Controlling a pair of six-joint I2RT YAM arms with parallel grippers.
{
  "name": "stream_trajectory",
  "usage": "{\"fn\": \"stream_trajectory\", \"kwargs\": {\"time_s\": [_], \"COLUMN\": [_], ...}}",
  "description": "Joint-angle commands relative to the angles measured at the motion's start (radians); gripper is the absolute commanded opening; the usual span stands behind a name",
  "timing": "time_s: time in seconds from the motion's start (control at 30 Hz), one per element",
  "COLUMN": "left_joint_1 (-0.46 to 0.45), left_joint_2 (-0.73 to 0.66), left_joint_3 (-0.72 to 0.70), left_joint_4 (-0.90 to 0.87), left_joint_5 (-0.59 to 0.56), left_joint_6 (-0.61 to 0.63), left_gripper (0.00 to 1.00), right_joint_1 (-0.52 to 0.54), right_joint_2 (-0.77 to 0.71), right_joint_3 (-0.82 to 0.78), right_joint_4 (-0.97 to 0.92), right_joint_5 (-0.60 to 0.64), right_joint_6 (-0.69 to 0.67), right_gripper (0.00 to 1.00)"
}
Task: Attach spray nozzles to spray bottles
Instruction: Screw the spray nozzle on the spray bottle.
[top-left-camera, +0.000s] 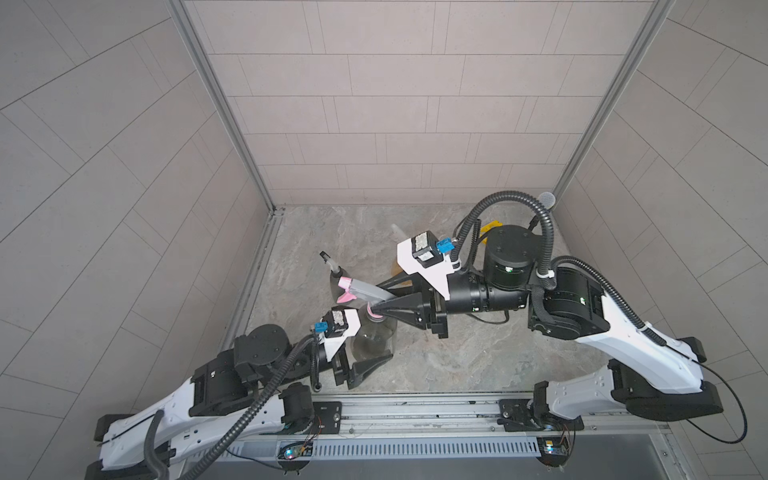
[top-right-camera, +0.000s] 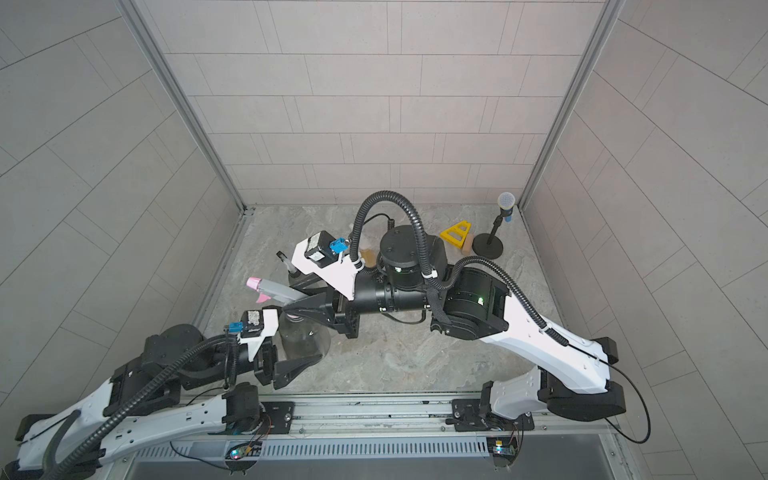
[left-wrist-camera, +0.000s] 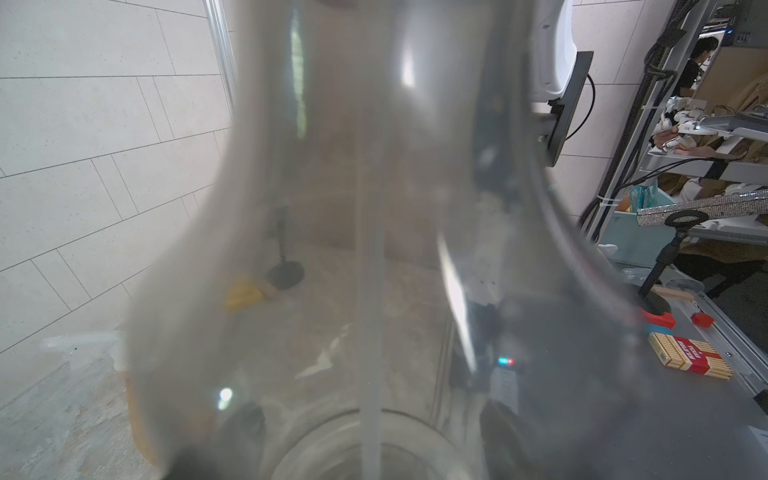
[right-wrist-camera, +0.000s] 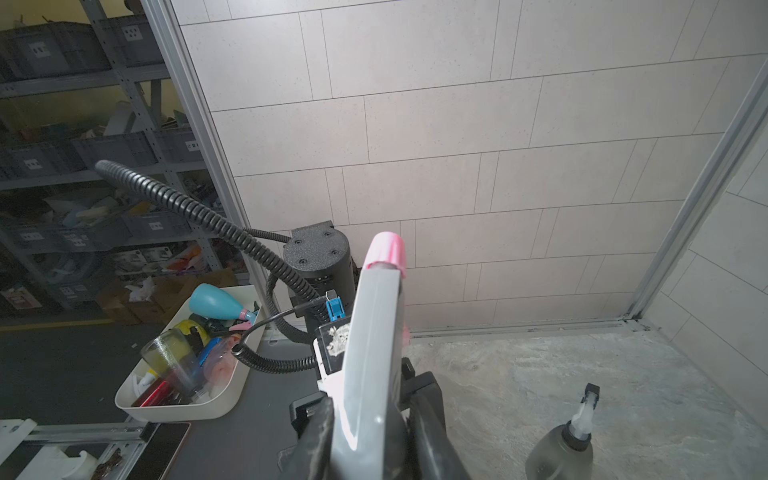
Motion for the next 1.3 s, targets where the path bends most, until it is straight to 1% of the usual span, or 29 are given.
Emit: {"fn": "stream_trajectory", "kwargs": {"time_s": [0.0,0.17,0.27,0.37,0.43,0.53,0.6,0.73,0.87,0.97,1.03,1.13,1.27], "left_joint_1": [0.003,0.003,0.003,0.004,0.003,0.004,0.003,0.004,0.004,0.003,0.005,0.004,0.003], "left_joint_2": [-0.004,-0.012,-0.021,-0.024,-0.013,0.0,0.002,0.005,0.004,0.005,0.005,0.002,-0.007], "left_joint_3": [0.026,0.019,0.018,0.024,0.041,0.055,0.055,0.051,0.044,0.046,0.047,0.046,0.04], "left_joint_4": [0.036,0.064,0.082,0.089,0.076,0.065,0.072,0.094,0.103,0.092,0.083,0.067,0.059], "left_joint_5": [-0.025,-0.066,-0.11,-0.141,-0.158,-0.175,-0.187,-0.214,-0.232,-0.235,-0.225,-0.203,-0.188], "left_joint_6": [-0.013,-0.022,-0.024,-0.02,-0.018,-0.012,-0.009,0.003,0.01,0.011,0.011,0.009,0.001], "left_gripper": [0.0,0.0,0.0,0.0,0.0,0.0,0.0,0.0,0.0,0.0,0.0,0.0,0.0], "right_joint_1": [0.002,0.006,0.03,0.076,0.093,0.118,0.138,0.212,0.263,0.286,0.286,0.286,0.286], "right_joint_2": [-0.012,-0.021,-0.038,-0.055,-0.047,-0.036,-0.037,-0.023,-0.01,0.006,0.006,-0.003,-0.047], "right_joint_3": [-0.023,-0.063,-0.106,-0.13,-0.111,-0.088,-0.098,-0.127,-0.163,-0.145,-0.131,-0.088,-0.065], "right_joint_4": [0.026,0.046,0.059,0.037,-0.027,-0.092,-0.091,-0.056,0.009,0.01,0.012,0.004,0.019], "right_joint_5": [-0.019,0.004,0.065,0.18,0.255,0.366,0.443,0.663,0.784,0.871,0.878,0.844,0.764], "right_joint_6": [0.009,0.029,0.036,0.016,0.008,0.014,0.042,0.126,0.208,0.221,0.202,0.139,0.054], "right_gripper": [0.25,0.09,0.04,0.02,0.0,0.0,0.0,0.0,0.0,0.07,0.15,0.26,0.43]}}
